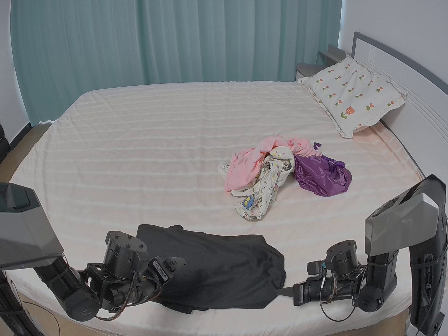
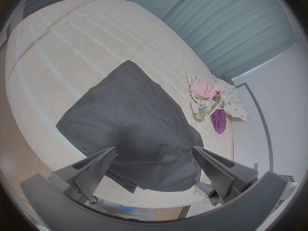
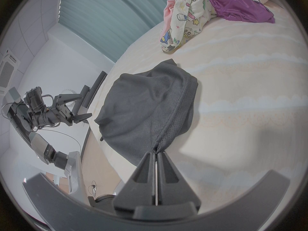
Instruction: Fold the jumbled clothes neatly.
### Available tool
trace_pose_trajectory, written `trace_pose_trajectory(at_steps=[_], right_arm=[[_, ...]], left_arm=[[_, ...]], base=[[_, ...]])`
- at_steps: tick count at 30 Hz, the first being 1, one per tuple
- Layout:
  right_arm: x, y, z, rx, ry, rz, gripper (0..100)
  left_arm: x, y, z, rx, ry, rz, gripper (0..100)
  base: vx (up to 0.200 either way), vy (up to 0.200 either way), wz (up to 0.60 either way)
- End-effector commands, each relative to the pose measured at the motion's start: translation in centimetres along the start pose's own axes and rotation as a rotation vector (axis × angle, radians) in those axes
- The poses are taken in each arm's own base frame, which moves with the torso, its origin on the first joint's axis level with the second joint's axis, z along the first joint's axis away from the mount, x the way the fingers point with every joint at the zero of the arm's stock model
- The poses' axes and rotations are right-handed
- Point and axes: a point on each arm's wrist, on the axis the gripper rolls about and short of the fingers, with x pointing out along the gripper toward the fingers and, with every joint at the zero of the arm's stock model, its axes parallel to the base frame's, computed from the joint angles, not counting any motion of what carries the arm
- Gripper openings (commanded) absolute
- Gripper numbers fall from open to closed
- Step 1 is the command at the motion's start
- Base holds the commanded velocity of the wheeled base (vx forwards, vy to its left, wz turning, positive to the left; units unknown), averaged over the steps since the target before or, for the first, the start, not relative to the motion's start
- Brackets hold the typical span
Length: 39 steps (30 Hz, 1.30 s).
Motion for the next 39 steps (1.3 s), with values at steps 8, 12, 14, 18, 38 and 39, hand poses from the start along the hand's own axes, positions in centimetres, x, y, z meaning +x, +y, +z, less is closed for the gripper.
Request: trace_pose_trajectory(at_steps=[8,12,14,18,38,39], right_arm=[[-1.3,0.4,-0.5,-0.030,0.021,0.005,0],[-1.9,0.3,-1.3,-0.074,0.080,-0.016,0],[-1.5,0.1,-1.1,-0.075,0.083,-0.020,0],[-1.5,0.0,-1.0,-0.077,0.078,-0.022,100],[3.9,-3.2,6.5,0.107,-0.231,0.015,100],[3.9,-3.2,6.5,0.107,-0.231,0.015,100]], left_arm=[[0.1,0.1,0.0,-0.002,0.000,0.005,100],[0.0,0.1,0.0,-0.002,0.000,0.005,100],[0.1,0.1,0.0,-0.001,0.000,0.006,100],[0.1,0.1,0.0,-0.001,0.001,0.008,100],[0.3,0.0,0.3,-0.009,-0.009,0.003,100],[0.3,0.0,0.4,-0.010,-0.011,0.003,100]], base=[[0.000,0.000,0.00],[0.000,0.000,0.00],[0.000,0.000,0.00],[0.000,0.000,0.00],[0.000,0.000,0.00],[0.000,0.000,0.00]])
